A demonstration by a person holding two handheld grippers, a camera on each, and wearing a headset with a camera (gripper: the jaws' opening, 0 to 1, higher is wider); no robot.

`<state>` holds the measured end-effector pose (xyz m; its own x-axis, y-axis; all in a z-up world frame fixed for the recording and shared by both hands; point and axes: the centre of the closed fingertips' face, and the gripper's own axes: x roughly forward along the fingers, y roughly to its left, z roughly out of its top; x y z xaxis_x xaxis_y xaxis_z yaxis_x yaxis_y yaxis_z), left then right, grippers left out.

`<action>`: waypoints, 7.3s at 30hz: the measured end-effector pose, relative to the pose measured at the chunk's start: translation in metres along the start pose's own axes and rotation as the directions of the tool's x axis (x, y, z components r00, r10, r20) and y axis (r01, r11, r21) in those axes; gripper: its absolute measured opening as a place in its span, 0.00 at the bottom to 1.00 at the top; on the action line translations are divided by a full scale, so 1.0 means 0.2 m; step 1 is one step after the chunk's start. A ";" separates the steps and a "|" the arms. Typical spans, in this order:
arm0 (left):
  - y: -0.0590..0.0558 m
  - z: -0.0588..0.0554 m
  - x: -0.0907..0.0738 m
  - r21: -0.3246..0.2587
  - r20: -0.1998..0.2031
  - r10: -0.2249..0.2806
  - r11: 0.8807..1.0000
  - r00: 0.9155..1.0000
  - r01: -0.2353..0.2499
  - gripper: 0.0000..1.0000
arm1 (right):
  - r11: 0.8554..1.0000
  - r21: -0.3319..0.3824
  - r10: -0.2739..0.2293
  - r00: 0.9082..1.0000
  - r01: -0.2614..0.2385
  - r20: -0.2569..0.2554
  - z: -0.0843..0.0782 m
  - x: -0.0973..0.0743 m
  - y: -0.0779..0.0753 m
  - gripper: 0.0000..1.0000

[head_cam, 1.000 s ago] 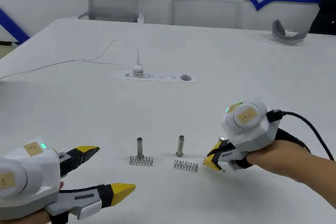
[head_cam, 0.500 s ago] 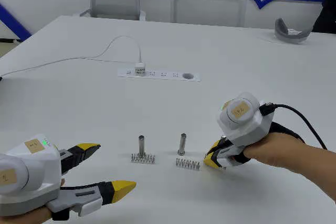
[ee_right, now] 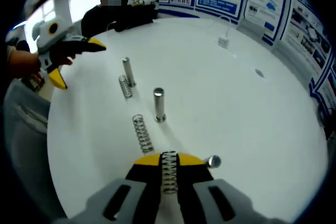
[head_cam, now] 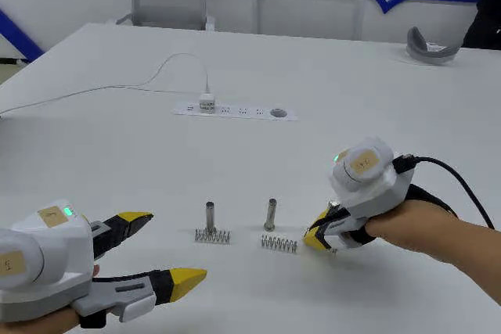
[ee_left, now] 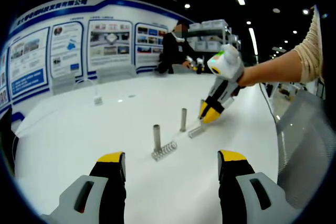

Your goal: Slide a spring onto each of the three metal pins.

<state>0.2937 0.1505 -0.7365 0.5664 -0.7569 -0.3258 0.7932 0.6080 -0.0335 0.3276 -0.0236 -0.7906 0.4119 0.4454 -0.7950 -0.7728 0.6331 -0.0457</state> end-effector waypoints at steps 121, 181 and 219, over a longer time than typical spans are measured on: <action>-0.36 0.19 0.29 0.029 0.044 -0.218 0.976 0.975 0.217 0.47 | 0.982 0.181 -0.057 0.857 -0.044 0.512 0.43 -0.45 0.16 0.11; -0.08 0.08 0.08 -0.056 0.048 -0.041 0.997 0.998 0.044 0.64 | 0.950 0.265 -0.260 0.893 0.168 0.367 0.19 -0.34 -0.23 0.12; -0.07 0.06 0.09 -0.060 0.042 -0.038 0.997 0.998 0.041 0.64 | 0.945 0.281 -0.248 0.927 0.167 0.283 0.03 -0.13 -0.23 0.13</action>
<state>0.2950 0.1250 -0.7310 0.5446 -0.7891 -0.2841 0.8007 0.5900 -0.1037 0.3550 -0.0600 -0.7630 0.7097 0.4349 -0.5543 -0.5260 0.8504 -0.0063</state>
